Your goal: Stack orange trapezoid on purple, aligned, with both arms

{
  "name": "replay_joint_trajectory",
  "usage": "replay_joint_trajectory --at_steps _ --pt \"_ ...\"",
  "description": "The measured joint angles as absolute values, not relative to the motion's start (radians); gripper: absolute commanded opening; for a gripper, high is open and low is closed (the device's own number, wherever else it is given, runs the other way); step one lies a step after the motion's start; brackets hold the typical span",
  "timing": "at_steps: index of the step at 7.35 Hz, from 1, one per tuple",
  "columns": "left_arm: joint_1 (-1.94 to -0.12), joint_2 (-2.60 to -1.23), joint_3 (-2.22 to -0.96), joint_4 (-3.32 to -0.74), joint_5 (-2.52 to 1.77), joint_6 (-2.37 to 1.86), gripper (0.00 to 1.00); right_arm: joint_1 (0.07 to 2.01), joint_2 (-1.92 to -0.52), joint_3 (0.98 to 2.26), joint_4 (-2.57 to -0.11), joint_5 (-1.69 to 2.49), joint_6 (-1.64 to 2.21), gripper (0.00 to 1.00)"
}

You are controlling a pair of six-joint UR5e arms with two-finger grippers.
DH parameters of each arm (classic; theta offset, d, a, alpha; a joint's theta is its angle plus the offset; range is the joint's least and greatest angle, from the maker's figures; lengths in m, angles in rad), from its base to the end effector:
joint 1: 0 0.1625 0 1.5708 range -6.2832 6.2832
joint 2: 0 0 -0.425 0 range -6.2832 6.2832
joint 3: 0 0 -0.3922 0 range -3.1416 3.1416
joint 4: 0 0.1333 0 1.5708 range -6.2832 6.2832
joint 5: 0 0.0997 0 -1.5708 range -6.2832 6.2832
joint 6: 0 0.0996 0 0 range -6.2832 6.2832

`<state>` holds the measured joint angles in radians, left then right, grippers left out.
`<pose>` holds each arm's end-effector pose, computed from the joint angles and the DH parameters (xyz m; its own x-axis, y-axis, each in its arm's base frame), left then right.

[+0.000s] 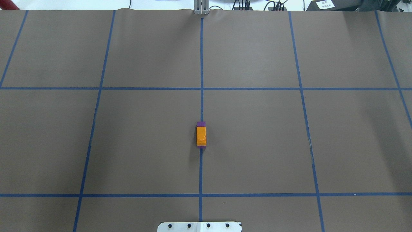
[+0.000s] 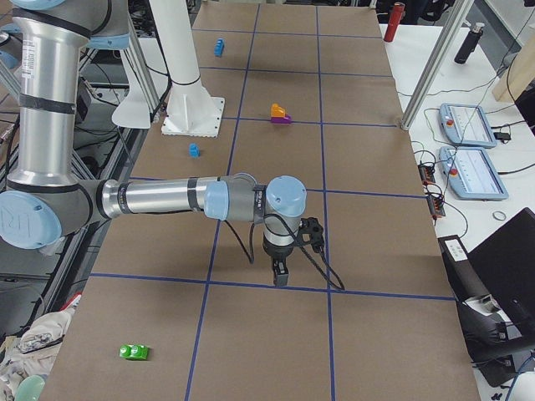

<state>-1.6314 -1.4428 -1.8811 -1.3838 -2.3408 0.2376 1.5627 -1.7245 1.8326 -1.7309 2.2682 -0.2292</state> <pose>-0.0899 -0.4261 0.5849 0.7105 0.1895 -0.6777 -0.1098 0.9811 0.1593 0.0659 -0.4210 0.6216 0.7449 -0.2004 0.6364 0.1821 0.9787 0.0951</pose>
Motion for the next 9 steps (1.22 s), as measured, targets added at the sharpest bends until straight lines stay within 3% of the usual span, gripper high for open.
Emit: replay_joint_trajectory --at_steps 9 --pt "-1.631 -1.419 -1.886 -1.382 -2.339 0.229 1.0 1.563 -1.728 1.84 -1.703 2.274 -0.204 1.0"
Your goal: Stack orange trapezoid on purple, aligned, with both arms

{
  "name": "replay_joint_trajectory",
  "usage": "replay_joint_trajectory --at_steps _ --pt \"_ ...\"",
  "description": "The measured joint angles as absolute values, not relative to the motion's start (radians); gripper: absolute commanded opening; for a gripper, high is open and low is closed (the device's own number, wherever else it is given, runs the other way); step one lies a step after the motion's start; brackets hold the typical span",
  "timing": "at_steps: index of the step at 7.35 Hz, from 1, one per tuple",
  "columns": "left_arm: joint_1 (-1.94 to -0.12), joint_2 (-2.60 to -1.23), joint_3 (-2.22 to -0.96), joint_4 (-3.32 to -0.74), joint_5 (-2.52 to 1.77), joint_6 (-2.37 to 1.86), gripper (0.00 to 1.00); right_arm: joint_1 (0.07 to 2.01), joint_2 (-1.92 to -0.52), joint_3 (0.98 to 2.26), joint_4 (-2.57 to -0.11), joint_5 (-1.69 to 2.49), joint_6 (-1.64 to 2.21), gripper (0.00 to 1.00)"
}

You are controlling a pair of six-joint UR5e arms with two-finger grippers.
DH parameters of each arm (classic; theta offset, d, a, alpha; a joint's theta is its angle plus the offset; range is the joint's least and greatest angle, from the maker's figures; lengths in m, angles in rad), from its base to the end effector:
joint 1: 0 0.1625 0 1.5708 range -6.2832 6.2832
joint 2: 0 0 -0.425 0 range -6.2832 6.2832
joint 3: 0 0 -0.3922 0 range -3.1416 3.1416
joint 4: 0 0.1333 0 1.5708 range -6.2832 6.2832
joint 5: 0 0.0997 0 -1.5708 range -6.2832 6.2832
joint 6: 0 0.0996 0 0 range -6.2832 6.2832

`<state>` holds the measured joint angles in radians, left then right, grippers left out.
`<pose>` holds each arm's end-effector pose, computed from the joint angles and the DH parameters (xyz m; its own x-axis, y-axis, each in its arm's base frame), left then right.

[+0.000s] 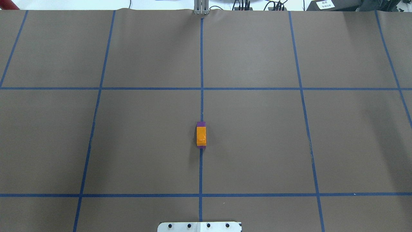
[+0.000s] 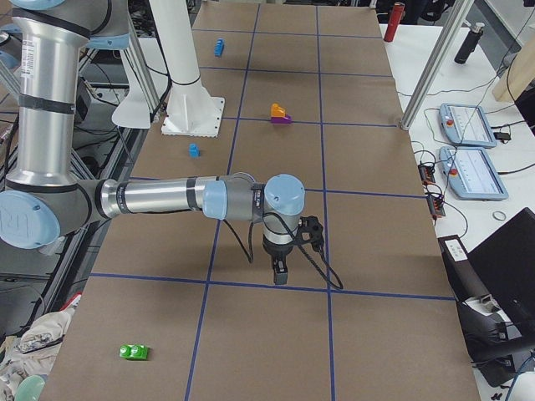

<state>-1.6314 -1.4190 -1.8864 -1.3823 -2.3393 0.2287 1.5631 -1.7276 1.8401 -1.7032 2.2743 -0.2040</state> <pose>-0.0894 -0.4159 0.5927 0.7117 0.1671 -0.6824 -0.1035 0.9856 0.1335 0.0656 -0.4220 0.6162 0.7453 -0.1957 0.6374 0.1620 0.9805 0.1115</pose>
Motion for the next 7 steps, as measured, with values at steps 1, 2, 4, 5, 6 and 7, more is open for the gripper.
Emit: replay_joint_trajectory --at_steps 1,2,4,5,6,7 --pt "-1.631 -1.419 -1.885 -1.382 -2.339 0.229 1.0 1.563 -1.728 1.839 -1.698 2.275 -0.204 1.0" --pt "-1.631 -1.419 -1.884 -1.382 -2.339 0.229 1.0 1.563 -1.728 1.839 -1.696 2.275 -0.204 1.0" --pt "-1.631 -1.418 -1.882 -1.382 -2.339 0.229 1.0 1.563 -1.729 1.839 -1.695 2.275 -0.204 1.0" --pt "-1.631 -1.417 -1.881 -1.382 -2.339 0.229 1.0 1.563 -1.729 1.84 -1.694 2.274 -0.204 1.0" --pt "-1.631 -1.414 -1.881 -1.383 -2.34 0.229 1.0 1.563 -1.729 1.841 -1.694 2.274 -0.204 1.0" --pt "-1.631 -1.414 -1.882 -1.383 -2.34 0.229 1.0 1.563 -1.728 1.841 -1.694 2.274 -0.204 1.0"
